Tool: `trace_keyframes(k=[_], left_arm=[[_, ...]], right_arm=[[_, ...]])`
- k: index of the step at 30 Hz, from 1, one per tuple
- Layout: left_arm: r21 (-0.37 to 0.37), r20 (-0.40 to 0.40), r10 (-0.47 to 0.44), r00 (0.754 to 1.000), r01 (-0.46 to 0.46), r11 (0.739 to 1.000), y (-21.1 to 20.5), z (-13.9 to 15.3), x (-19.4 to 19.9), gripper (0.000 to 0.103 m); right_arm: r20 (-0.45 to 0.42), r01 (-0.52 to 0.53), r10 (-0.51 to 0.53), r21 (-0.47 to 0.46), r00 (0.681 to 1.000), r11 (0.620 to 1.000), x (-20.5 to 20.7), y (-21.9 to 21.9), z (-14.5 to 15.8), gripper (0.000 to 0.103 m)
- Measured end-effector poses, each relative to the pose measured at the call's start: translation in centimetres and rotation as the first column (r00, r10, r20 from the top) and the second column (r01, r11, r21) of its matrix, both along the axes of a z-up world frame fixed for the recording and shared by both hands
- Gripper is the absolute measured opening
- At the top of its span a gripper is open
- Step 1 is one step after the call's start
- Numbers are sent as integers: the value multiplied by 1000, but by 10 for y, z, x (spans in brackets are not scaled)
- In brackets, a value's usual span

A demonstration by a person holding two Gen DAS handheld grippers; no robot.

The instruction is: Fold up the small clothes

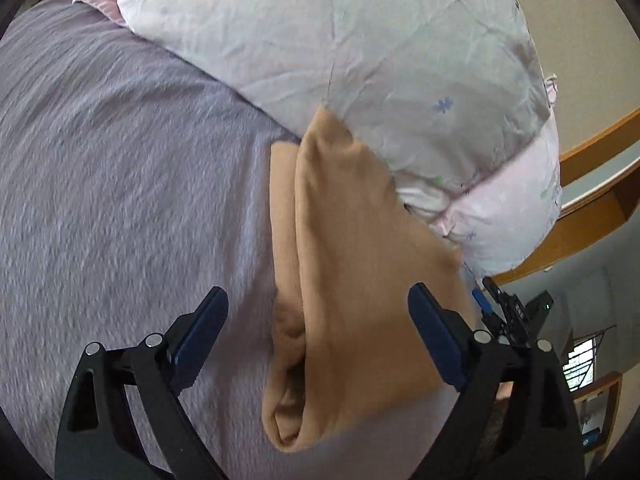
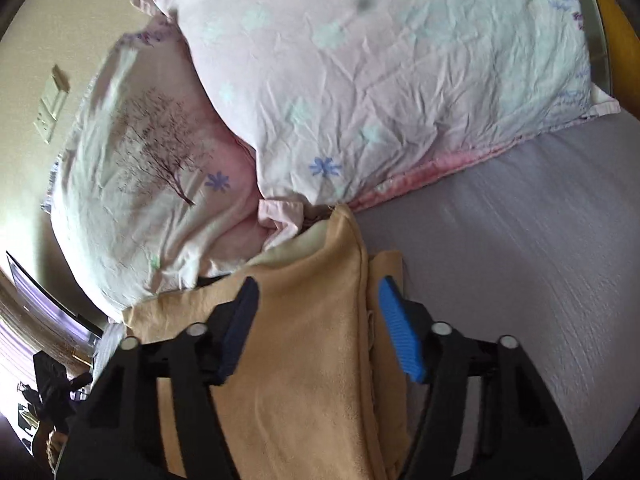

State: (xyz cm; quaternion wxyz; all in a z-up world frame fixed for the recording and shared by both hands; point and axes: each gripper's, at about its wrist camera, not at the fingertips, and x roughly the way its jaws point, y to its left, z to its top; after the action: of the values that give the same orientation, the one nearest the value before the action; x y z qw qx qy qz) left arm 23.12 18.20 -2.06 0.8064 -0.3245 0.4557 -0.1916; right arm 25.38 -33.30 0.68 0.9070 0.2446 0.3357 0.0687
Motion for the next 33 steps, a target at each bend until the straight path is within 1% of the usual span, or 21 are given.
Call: trace_keyframes(k=[3, 4, 6, 7, 8, 9, 10, 11, 12, 14, 17, 20, 22, 23, 24, 26, 27, 29, 31, 32, 33], left_arm=[[18, -19, -40, 999, 40, 999, -8, -8, -14, 92], [31, -5, -39, 999, 39, 999, -11, -7, -16, 92], [33, 1, -55, 998, 55, 998, -19, -6, -16, 92], [27, 1, -54, 999, 54, 998, -22, -6, -15, 91], [7, -5, -55, 998, 55, 998, -23, -8, -14, 73], [-11, -27, -45, 999, 44, 999, -26, -12, -13, 64], [-7, -27, -19, 999, 19, 1000, -24, -11, -12, 59], [-17, -48, -23, 999, 22, 1000, -26, -14, -10, 34], [-42, -67, -17, 998, 14, 999, -24, -18, -10, 22], [-112, -59, 6, 998, -13, 994, -22, -14, -13, 18], [-163, 17, 4, 1000, -1, 987, -33, 15, -17, 16], [-172, 139, -86, 987, 110, 979, -81, 63, -14, 15], [-141, 210, -184, 960, 217, 966, -131, 90, -8, 15], [-124, 230, -233, 945, 266, 956, -158, 97, -4, 15], [-109, 235, -294, 926, 326, 939, -195, 100, 2, 15], [-73, 212, -384, 899, 406, 911, -251, 92, 11, 15], [-28, 179, -436, 882, 447, 894, -285, 82, 16, 16], [92, 60, -527, 847, 521, 848, -344, 55, 22, 17], [159, -18, -564, 826, 559, 814, -369, 36, 20, 18], [157, -9, -570, 822, 564, 811, -370, 35, 16, 20], [116, 35, -580, 814, 573, 811, -361, 39, 11, 21]], right_arm=[[-24, 8, -9, -43, 1000, 999, 9, 5, 3, 58], [-25, 2, -3, -40, 1000, 999, 6, 4, 4, 58], [-15, 7, -7, -10, 1000, 1000, 0, 0, 1, 64], [-8, 12, -12, 11, 1000, 1000, -3, -4, -1, 69], [8, 20, -20, 47, 1000, 999, -7, -10, -4, 71], [12, 28, -29, 73, 1000, 997, -9, -14, -7, 72], [6, 36, -37, 99, 999, 994, -10, -19, -11, 72], [-2, 39, -39, 131, 999, 991, -10, -24, -14, 72], [-3, 40, -40, 149, 999, 988, -10, -27, -15, 72], [23, 43, -48, 168, 999, 985, -13, -33, -12, 72], [78, 45, -60, 181, 995, 982, -22, -39, -1, 72], [123, 48, -74, 202, 990, 978, -29, -45, 8, 72], [145, 56, -87, 209, 986, 976, -33, -50, 12, 72], [154, 61, -95, 212, 984, 975, -35, -52, 12, 72], [158, 66, -102, 214, 982, 975, -36, -55, 12, 72], [161, 69, -104, 212, 981, 975, -37, -59, 10, 72], [151, 76, -108, 205, 983, 976, -36, -62, 8, 72], [131, 86, -114, 203, 985, 976, -34, -68, 3, 72], [122, 106, -130, 191, 984, 976, -35, -76, 2, 72], [127, 116, -140, 184, 982, 976, -37, -79, 3, 72], [135, 121, -147, 182, 980, 976, -39, -81, 4, 72]])
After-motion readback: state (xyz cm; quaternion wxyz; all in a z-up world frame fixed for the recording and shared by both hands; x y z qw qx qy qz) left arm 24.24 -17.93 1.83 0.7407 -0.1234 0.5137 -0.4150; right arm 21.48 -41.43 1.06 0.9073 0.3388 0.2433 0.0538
